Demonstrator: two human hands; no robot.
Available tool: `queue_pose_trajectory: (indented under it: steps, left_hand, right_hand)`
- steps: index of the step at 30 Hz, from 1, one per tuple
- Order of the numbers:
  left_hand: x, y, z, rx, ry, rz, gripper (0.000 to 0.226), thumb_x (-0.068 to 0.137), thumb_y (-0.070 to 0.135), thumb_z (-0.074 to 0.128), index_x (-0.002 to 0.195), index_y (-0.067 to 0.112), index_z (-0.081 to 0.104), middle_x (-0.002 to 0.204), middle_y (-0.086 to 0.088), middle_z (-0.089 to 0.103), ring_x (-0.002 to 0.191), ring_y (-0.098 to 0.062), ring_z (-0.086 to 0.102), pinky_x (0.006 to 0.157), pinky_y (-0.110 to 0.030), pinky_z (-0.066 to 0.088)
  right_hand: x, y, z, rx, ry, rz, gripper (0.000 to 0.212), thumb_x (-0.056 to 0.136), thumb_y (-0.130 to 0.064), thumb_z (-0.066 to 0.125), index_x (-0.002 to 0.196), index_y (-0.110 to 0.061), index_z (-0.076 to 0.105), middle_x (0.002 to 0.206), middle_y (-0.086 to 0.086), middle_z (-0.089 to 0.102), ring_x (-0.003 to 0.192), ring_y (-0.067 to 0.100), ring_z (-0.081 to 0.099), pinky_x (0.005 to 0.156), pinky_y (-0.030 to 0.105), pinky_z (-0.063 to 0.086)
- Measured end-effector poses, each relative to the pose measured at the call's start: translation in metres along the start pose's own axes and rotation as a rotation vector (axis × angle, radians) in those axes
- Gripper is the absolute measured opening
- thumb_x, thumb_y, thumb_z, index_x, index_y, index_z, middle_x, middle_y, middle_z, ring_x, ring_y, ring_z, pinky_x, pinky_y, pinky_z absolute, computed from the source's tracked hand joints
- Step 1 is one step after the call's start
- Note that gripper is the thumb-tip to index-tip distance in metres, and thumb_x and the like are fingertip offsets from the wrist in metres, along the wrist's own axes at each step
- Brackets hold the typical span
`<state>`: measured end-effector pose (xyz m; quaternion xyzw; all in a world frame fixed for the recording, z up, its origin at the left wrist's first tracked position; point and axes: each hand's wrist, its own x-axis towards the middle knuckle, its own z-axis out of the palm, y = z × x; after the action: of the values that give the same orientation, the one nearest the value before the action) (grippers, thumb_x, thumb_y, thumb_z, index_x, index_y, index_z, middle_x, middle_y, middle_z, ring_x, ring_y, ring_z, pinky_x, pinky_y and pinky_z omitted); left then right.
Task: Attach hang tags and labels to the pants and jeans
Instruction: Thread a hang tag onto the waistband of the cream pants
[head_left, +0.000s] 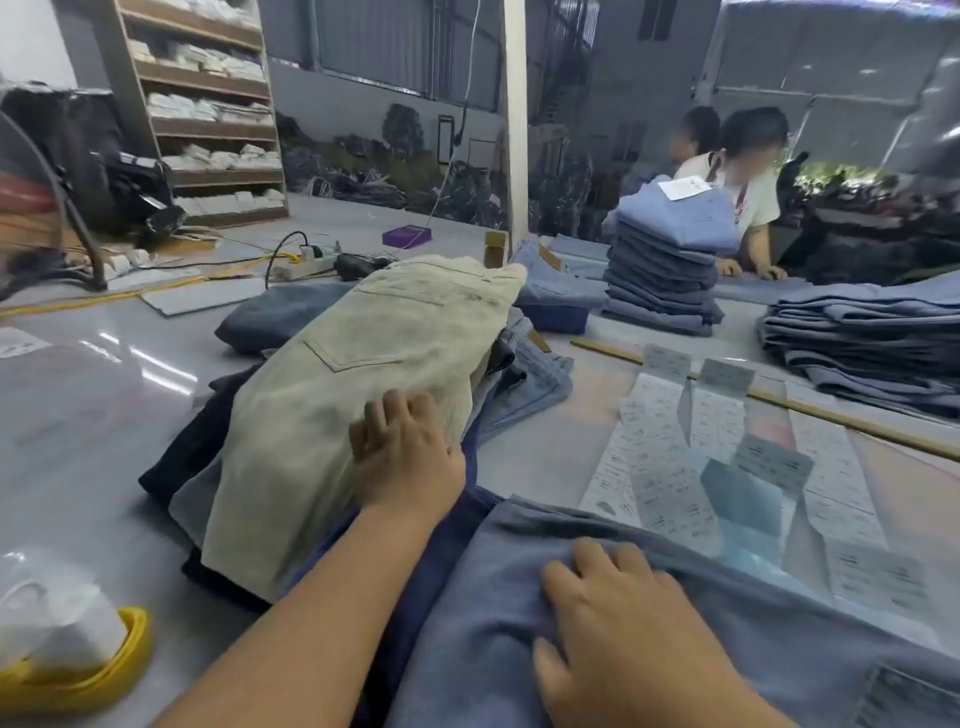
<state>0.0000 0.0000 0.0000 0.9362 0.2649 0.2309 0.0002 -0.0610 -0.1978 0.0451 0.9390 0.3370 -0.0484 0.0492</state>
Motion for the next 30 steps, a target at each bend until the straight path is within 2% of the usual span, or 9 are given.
queue_pose_trajectory:
  steps: [3,6,8,11,16,20,23,26,30]
  left_hand:
    - [0.007,-0.002,0.005,0.028,0.042,-0.046,0.062,0.077,0.046,0.063,0.125,0.014,0.041,0.129,-0.010,0.040,0.114,-0.031,0.037,0.090,-0.042,0.034]
    - [0.017,-0.011,0.014,-0.045,-0.001,-0.117,0.065,0.090,0.047,0.047,0.143,0.018,0.023,0.146,-0.012,0.026,0.131,-0.033,0.028,0.103,-0.047,0.030]
    - [0.024,-0.017,0.014,0.036,-0.024,-0.109,0.046,0.099,0.040,0.033,0.139,0.018,0.029,0.140,-0.011,0.034,0.126,-0.031,0.036,0.099,-0.043,0.035]
    - [0.031,-0.023,0.000,0.041,-0.023,-0.030,0.034,0.093,0.035,0.042,0.123,0.020,0.040,0.128,-0.006,0.046,0.113,-0.029,0.047,0.086,-0.038,0.040]
    - [0.040,-0.037,-0.019,-0.067,-0.008,-0.015,0.022,0.091,0.022,0.044,0.112,0.023,0.049,0.118,-0.002,0.057,0.106,-0.029,0.054,0.075,-0.036,0.041]
    - [0.035,-0.047,-0.036,-0.224,0.150,-0.004,0.015,0.084,0.005,0.053,0.097,0.012,0.058,0.096,-0.013,0.066,0.086,-0.038,0.060,0.063,-0.034,0.030]
    - [0.023,-0.058,-0.048,-0.316,0.389,0.102,0.015,0.074,0.000,0.056,0.087,0.001,0.064,0.075,-0.016,0.064,0.066,-0.038,0.060,0.055,-0.036,0.041]
    - [0.011,-0.064,-0.058,-0.435,0.473,0.194,0.026,0.079,0.010,0.044,0.091,0.001,0.065,0.080,-0.011,0.065,0.074,-0.034,0.059,0.062,-0.036,0.046]
    - [-0.003,-0.061,-0.069,-0.564,0.514,0.265,0.028,0.080,0.011,0.042,0.092,-0.001,0.065,0.086,-0.004,0.065,0.085,-0.017,0.052,0.076,-0.019,0.038]
  right_hand:
    - [0.045,-0.012,-0.011,0.316,0.021,-0.018,0.024,0.087,-0.036,0.047,0.105,-0.021,0.053,0.116,0.002,0.053,0.108,0.027,0.050,0.084,0.037,0.042]
    - [0.098,-0.029,-0.021,0.657,0.147,0.051,0.018,0.086,-0.035,0.049,0.094,-0.019,0.052,0.099,0.000,0.055,0.093,0.022,0.054,0.072,0.035,0.044]
    - [0.133,-0.036,-0.023,0.846,0.181,0.117,0.028,0.088,-0.036,0.049,0.108,-0.017,0.053,0.108,0.001,0.055,0.099,0.022,0.053,0.079,0.035,0.045]
    - [0.175,-0.047,-0.027,0.908,0.196,0.141,0.039,0.091,-0.032,0.046,0.124,-0.011,0.051,0.124,0.010,0.054,0.106,0.024,0.050,0.086,0.036,0.044]
    - [0.205,-0.057,-0.040,1.275,0.241,0.416,0.061,0.089,-0.033,0.053,0.137,-0.003,0.032,0.140,0.017,0.034,0.124,0.037,0.044,0.104,0.048,0.041]
    - [0.218,-0.050,-0.044,1.388,0.276,0.485,0.076,0.083,-0.049,0.060,0.136,-0.006,0.028,0.140,0.015,0.039,0.126,0.037,0.042,0.105,0.049,0.038]
    - [0.223,-0.043,-0.043,1.395,0.423,0.503,0.086,0.077,-0.060,0.061,0.138,-0.006,0.031,0.139,0.011,0.046,0.128,0.035,0.041,0.105,0.046,0.037]
    - [0.224,-0.036,-0.045,1.619,0.500,0.526,0.093,0.075,-0.053,0.069,0.143,-0.006,0.027,0.139,0.010,0.046,0.123,0.031,0.047,0.100,0.037,0.039]
    - [0.212,-0.036,-0.052,2.138,0.474,0.518,0.106,0.051,-0.037,0.081,0.142,-0.016,0.031,0.131,0.001,0.052,0.111,0.025,0.057,0.100,0.046,0.049]
